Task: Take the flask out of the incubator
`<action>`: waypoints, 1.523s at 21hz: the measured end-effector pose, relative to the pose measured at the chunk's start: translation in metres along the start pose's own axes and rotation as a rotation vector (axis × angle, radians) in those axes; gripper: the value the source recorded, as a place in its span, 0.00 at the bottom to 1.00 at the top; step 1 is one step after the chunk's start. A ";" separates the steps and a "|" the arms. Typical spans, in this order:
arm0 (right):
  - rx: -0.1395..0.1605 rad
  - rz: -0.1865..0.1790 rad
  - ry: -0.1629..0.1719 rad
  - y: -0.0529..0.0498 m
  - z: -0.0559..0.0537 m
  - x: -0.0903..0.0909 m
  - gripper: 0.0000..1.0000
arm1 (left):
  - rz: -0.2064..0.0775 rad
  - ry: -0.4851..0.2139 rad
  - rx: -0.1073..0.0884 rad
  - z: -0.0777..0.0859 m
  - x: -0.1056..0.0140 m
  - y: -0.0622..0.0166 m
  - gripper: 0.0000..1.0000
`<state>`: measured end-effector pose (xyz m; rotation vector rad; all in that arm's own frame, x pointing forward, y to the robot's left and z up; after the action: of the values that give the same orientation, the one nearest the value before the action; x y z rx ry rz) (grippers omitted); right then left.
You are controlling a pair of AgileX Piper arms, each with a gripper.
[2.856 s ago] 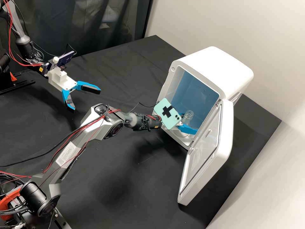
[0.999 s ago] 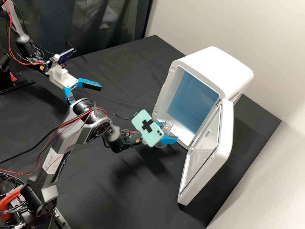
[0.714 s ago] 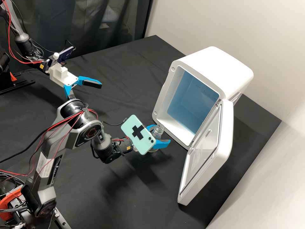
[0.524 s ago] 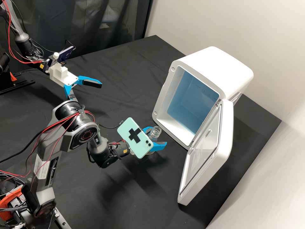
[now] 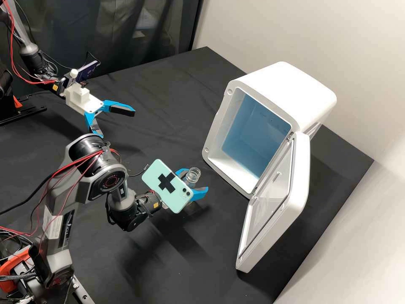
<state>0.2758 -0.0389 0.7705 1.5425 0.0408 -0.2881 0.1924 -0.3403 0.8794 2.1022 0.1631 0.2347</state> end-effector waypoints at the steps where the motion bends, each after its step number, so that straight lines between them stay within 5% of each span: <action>1: -0.001 -0.006 -0.007 -0.003 0.001 0.001 0.00 | 0.004 -0.001 0.002 0.001 -0.001 0.0008 1.00; 4: -0.035 -0.020 -0.033 -0.013 0.002 0.008 0.00 | 0.007 -0.003 0.006 0.002 -0.002 0.0017 1.00; 8: -0.074 0.035 -0.032 -0.021 0.002 0.024 0.00 | 0.009 -0.004 0.006 0.002 -0.002 0.0022 1.00; 11: -0.075 0.056 -0.036 -0.022 0.002 0.030 0.00 | 0.010 -0.004 0.006 0.002 -0.002 0.0024 1.00; 12: -0.073 0.060 -0.038 -0.021 0.002 0.030 1.00 | 0.011 -0.004 0.007 0.002 -0.002 0.0027 1.00; 25: -0.063 0.059 -0.069 -0.014 0.004 0.030 1.00 | 0.015 -0.007 0.010 0.003 -0.003 0.0036 1.00; 29: -0.053 0.104 -0.069 -0.005 0.001 0.027 1.00 | 0.015 -0.007 0.010 0.003 -0.003 0.0036 1.00; 32: -0.081 0.160 -0.098 -0.001 0.001 0.023 1.00 | -0.004 -0.038 0.004 0.010 0.000 -0.0009 1.00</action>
<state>0.2973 -0.0436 0.7648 1.4403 -0.1461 -0.2321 0.1942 -0.3483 0.8736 2.1084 0.1454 0.1922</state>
